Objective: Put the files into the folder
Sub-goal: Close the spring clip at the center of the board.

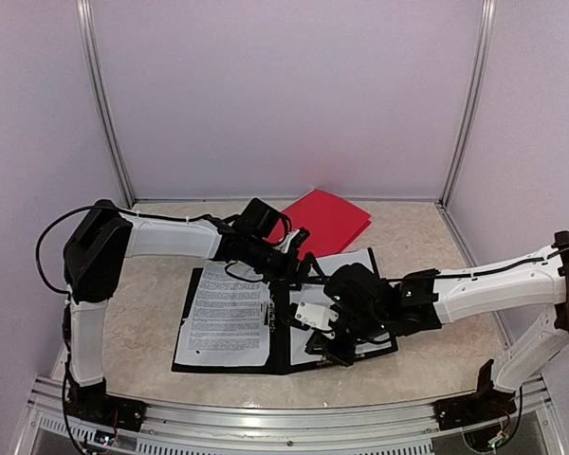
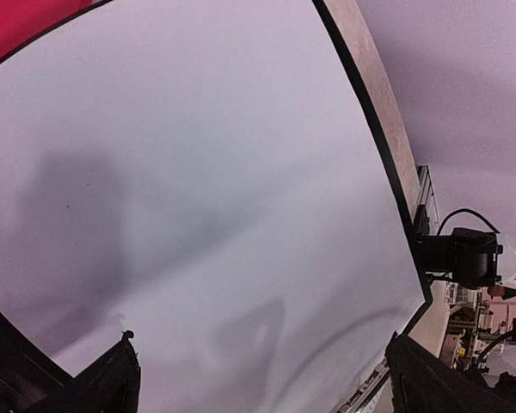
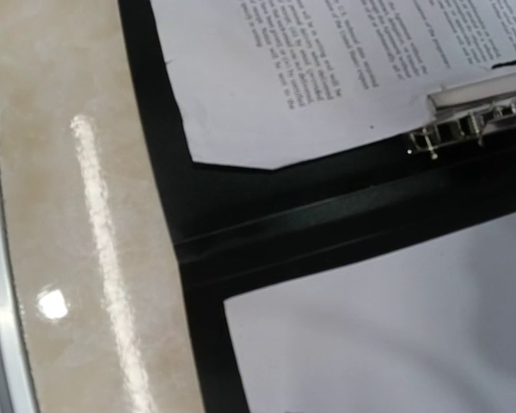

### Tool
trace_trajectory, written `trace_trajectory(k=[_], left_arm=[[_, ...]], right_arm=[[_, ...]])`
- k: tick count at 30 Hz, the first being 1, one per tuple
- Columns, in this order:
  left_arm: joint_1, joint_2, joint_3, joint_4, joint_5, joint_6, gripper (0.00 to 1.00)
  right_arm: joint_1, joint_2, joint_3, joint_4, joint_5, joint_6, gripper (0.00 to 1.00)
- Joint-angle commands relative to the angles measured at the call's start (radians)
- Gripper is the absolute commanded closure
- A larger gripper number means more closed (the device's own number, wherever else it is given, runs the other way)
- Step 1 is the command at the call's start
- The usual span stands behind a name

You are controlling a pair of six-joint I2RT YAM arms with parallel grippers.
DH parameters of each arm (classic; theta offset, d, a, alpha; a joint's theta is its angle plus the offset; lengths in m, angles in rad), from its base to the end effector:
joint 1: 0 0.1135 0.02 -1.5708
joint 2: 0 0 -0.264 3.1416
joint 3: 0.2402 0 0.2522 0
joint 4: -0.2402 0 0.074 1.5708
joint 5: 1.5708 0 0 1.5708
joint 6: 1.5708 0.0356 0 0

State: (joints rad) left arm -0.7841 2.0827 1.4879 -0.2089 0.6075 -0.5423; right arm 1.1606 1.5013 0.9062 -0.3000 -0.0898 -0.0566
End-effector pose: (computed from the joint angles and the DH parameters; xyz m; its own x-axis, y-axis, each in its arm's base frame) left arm 0.3095 -0.3375 0.1818 -0.8806 0.2798 -0.3824 0.4738 0.5207 -0.7102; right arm 0.1193 0.2824 0.2038 -0.2577 -0.7339 -0.6284 -0.9518 0.3047 0.0345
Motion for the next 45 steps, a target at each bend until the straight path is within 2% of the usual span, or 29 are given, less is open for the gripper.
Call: trace_trajectory(k=[1, 20, 24, 29, 45], left_arm=[[-0.01, 0.057, 0.024, 0.004, 0.039, -0.015, 0.04], [-0.027, 0.15, 0.026, -0.014, 0.011, 0.002, 0.04], [-0.03, 0.164, 0.031, -0.024, -0.001, 0.008, 0.05], [-0.032, 0.176, 0.032, -0.036, -0.01, 0.01, 0.05], [-0.038, 0.174, 0.035, -0.06, -0.033, 0.03, 0.06]], right_arm=[[-0.013, -0.008, -0.008, 0.02, -0.001, 0.021, 0.96], [-0.016, -0.004, -0.021, -0.01, 0.043, 0.054, 0.96], [-0.016, -0.019, -0.037, -0.014, 0.055, 0.102, 0.93], [-0.015, -0.045, -0.067, -0.006, 0.081, 0.147, 0.86], [-0.016, -0.138, -0.154, -0.029, 0.137, 0.268, 0.86]])
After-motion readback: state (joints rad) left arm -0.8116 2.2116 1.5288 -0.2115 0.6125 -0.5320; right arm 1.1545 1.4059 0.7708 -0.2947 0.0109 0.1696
